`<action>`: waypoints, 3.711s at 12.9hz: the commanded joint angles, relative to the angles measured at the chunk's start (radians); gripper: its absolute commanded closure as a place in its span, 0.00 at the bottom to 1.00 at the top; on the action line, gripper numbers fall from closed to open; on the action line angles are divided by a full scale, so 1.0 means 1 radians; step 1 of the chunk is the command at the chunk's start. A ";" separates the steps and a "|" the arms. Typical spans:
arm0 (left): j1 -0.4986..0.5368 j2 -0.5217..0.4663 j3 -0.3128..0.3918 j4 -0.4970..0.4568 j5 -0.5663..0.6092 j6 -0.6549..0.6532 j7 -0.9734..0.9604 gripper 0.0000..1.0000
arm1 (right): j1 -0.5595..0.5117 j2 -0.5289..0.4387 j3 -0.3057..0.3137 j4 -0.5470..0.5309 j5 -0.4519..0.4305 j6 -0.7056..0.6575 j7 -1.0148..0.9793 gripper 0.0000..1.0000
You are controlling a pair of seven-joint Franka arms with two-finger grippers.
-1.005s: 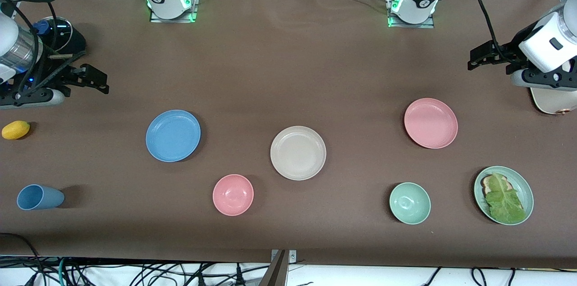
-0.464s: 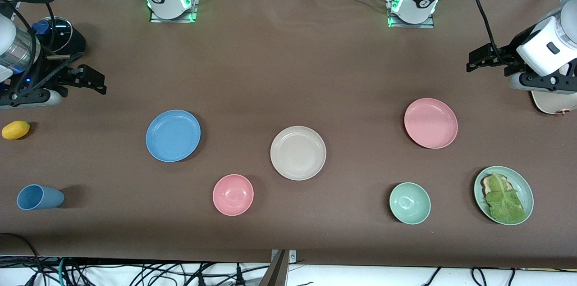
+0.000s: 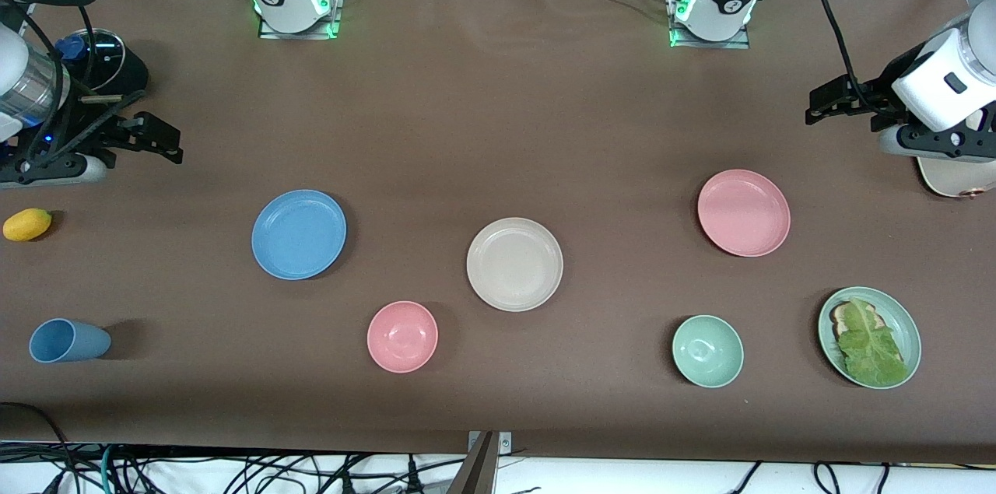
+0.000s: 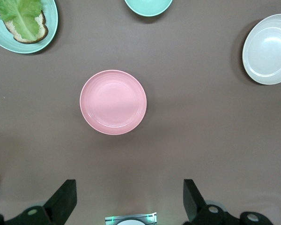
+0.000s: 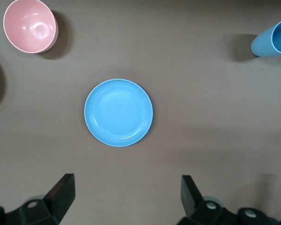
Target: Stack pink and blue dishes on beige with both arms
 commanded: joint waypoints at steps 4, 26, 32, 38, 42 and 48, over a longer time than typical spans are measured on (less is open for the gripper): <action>0.003 0.003 -0.001 0.022 0.017 0.000 0.016 0.00 | -0.004 -0.017 0.005 -0.012 -0.013 0.007 -0.002 0.00; 0.141 0.418 0.002 0.008 0.010 0.265 0.146 0.00 | -0.005 -0.015 0.005 -0.012 -0.005 0.007 0.000 0.00; 0.292 0.426 0.000 -0.160 -0.131 0.415 0.413 0.00 | -0.008 -0.015 0.003 -0.012 -0.003 0.007 0.000 0.00; 0.323 0.414 0.005 -0.318 -0.251 0.527 0.577 0.00 | -0.008 -0.014 0.003 -0.012 -0.002 0.008 0.000 0.00; 0.354 0.412 0.007 -0.404 -0.305 0.618 0.703 0.00 | -0.010 -0.009 0.003 -0.012 -0.005 0.008 0.000 0.00; 0.369 0.420 0.007 -0.481 -0.355 0.704 0.777 0.00 | -0.011 0.080 0.003 -0.012 -0.002 0.010 -0.013 0.00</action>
